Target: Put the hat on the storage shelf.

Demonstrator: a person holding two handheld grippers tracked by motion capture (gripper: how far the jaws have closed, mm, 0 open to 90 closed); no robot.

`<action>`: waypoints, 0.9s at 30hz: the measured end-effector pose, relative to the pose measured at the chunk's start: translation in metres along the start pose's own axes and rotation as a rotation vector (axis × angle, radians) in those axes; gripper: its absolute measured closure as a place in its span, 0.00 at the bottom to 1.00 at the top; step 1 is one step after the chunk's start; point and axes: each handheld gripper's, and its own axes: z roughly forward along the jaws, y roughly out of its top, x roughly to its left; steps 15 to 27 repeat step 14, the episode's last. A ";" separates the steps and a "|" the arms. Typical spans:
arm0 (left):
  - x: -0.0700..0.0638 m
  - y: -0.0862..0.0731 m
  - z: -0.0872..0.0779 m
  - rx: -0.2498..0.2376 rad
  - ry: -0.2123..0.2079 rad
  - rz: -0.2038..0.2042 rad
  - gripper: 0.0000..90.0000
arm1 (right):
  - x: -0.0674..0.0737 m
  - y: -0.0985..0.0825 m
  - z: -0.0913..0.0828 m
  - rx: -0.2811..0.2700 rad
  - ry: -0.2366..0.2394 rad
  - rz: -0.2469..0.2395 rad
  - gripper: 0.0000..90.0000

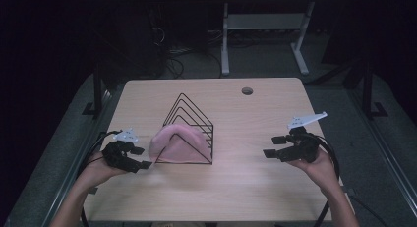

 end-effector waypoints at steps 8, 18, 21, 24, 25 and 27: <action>-0.002 -0.013 0.005 0.007 -0.001 -0.013 0.38 | 0.005 -0.031 -0.001 0.025 -0.041 0.019 0.32; -0.011 -0.017 0.007 -0.024 0.020 -0.009 0.37 | 0.018 -0.054 0.000 0.008 -0.035 0.010 0.32; -0.011 -0.017 0.007 -0.024 0.020 -0.009 0.37 | 0.018 -0.054 0.000 0.008 -0.035 0.010 0.32; -0.011 -0.017 0.007 -0.024 0.020 -0.009 0.37 | 0.018 -0.054 0.000 0.008 -0.035 0.010 0.32; -0.011 -0.017 0.007 -0.024 0.020 -0.009 0.37 | 0.018 -0.054 0.000 0.008 -0.035 0.010 0.32; -0.011 -0.017 0.007 -0.024 0.020 -0.009 0.37 | 0.018 -0.054 0.000 0.008 -0.035 0.010 0.32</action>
